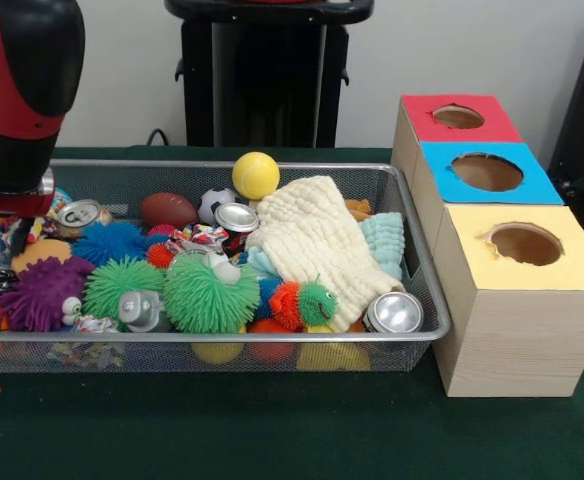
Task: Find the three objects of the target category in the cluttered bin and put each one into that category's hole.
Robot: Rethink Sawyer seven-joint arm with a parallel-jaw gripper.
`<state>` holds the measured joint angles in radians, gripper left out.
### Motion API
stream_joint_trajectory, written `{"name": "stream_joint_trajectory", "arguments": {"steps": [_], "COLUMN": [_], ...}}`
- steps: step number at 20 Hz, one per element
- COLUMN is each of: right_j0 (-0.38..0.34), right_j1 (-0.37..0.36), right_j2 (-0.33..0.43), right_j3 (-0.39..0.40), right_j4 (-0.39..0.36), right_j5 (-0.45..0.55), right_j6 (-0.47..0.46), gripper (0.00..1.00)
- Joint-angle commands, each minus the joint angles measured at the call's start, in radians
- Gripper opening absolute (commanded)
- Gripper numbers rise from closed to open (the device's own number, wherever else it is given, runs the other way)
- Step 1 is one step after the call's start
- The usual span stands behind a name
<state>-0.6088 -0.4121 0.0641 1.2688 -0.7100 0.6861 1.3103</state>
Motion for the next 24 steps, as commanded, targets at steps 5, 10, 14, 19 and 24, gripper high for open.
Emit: {"name": "stream_joint_trajectory", "arguments": {"steps": [5,10,14,19,24], "right_j0": [-0.106,-0.102,-0.096,-0.069,-0.064], "right_j1": [0.12,0.116,0.113,0.103,0.089], "right_j2": [0.106,0.11,0.112,0.09,0.08], "right_j3": [0.077,0.084,0.09,0.083,0.091], "right_j4": [-0.015,-0.02,-0.014,-0.008,0.001], "right_j5": [0.022,0.029,0.045,0.104,0.142], "right_j6": [-0.176,-0.167,-0.156,-0.138,-0.137], "gripper": [1.0,1.0,1.0,1.0,1.0]}}
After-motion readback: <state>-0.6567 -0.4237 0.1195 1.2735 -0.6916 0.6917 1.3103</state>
